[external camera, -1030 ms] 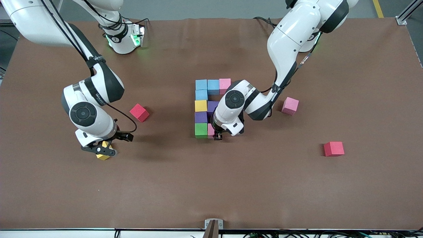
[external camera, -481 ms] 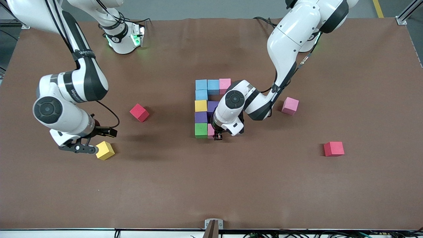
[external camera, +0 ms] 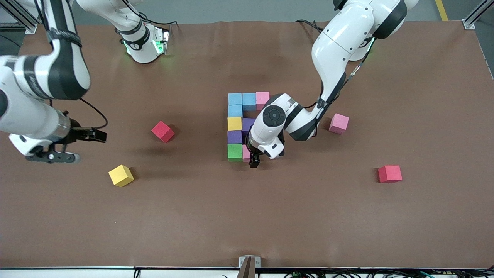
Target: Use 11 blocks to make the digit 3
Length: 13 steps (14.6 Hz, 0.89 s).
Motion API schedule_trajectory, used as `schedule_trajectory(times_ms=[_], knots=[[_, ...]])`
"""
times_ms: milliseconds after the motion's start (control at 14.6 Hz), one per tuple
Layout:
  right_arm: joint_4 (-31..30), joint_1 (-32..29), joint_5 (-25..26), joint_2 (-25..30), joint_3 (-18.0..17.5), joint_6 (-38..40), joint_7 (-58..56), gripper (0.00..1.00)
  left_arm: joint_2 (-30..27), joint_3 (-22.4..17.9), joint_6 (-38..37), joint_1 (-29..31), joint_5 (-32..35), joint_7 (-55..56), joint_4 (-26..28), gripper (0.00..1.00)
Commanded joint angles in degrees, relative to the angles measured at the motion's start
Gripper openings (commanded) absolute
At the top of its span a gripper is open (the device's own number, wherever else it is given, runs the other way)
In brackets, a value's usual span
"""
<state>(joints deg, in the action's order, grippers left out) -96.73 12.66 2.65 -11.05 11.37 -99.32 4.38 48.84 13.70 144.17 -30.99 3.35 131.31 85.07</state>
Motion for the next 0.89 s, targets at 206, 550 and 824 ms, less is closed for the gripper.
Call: schedule_trajectory(times_ms=[206,550,824], knots=[[12.2,-7.9,-1.3,1.8,-9.9,13.7,0.2,1.0,-7.6,-0.3,-4.2,-0.1,0.3,-1.7,1.3,1.0],[16.2,-10.7,-1.4,1.7,-11.1,18.0,-0.2,1.0,-21.0,-0.3,-12.5,4.5,2.2,-15.4,11.1,1.0],[15.7,-14.9,-1.3,2.1,-16.2,18.3,0.1,1.0,-30.7,-0.1,-12.2,10.8,2.2,-39.0,23.8,1.0]])
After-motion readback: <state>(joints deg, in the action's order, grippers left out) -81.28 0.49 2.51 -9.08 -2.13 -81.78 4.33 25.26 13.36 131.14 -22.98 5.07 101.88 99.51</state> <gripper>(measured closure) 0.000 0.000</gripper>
